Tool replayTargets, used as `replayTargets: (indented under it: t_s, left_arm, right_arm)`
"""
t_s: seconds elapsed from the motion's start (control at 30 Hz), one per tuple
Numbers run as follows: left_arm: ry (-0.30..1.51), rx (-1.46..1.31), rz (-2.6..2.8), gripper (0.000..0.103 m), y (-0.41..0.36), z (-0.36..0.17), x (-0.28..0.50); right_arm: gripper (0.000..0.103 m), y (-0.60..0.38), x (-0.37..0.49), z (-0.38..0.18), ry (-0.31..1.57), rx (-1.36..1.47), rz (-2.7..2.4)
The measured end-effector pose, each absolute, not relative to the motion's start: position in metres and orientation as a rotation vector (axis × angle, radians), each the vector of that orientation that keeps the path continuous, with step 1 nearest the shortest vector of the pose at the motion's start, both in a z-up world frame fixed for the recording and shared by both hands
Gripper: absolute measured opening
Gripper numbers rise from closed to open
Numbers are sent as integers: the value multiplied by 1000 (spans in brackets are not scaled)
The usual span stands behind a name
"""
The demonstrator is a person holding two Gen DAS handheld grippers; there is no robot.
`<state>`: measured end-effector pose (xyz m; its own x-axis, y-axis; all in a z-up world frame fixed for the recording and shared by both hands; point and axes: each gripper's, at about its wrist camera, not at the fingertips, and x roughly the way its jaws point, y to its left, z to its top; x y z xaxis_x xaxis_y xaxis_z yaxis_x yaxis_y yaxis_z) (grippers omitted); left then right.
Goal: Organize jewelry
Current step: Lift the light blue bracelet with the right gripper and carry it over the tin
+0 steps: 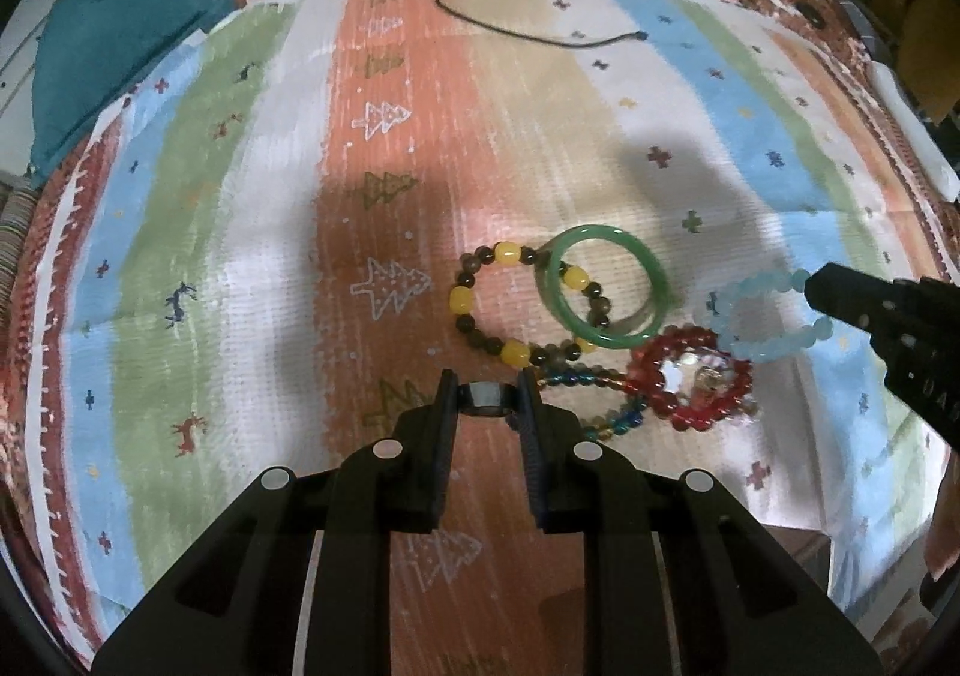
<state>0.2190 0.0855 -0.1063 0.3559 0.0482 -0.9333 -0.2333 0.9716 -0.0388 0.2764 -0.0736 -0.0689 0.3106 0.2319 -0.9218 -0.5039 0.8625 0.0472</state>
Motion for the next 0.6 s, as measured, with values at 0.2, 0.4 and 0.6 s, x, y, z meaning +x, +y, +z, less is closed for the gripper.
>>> replayTargets:
  t_s: [0.2, 0.4, 0.6]
  left_arm:
    - [1150, -164, 165, 19, 75, -85, 209]
    - [1118, -148, 153, 19, 64, -71, 200]
    - [1094, -157, 140, 19, 59, -60, 188]
  right_arm:
    - [12, -79, 265, -60, 1133, -298, 471]
    - [12, -83, 253, -48, 1102, -293, 469]
    - [12, -86, 237, -25, 1035, -269, 493]
